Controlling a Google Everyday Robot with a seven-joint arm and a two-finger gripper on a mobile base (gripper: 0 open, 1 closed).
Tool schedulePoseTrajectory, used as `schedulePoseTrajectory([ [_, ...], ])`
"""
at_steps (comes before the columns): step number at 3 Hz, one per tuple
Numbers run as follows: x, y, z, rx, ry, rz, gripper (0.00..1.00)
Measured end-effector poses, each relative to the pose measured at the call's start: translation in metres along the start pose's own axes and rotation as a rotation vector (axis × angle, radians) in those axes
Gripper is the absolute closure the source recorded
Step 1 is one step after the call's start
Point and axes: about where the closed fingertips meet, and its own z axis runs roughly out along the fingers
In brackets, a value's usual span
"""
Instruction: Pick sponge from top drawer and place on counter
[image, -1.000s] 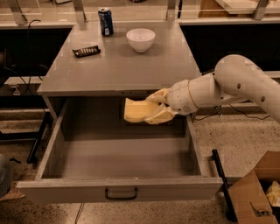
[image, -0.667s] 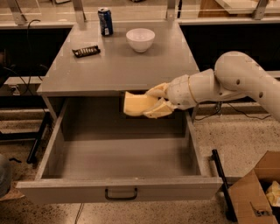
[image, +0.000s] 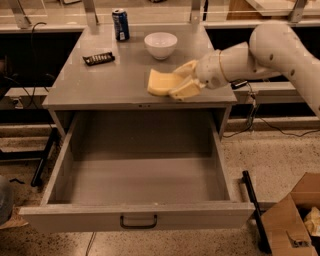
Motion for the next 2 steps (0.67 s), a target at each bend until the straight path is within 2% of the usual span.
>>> schedulePoseTrajectory([
  [1,0.0,-0.051,-0.002,0.074,0.033,0.036,1.0],
  [2,0.017,-0.083,0.0,0.146,0.088,0.117,1.0],
])
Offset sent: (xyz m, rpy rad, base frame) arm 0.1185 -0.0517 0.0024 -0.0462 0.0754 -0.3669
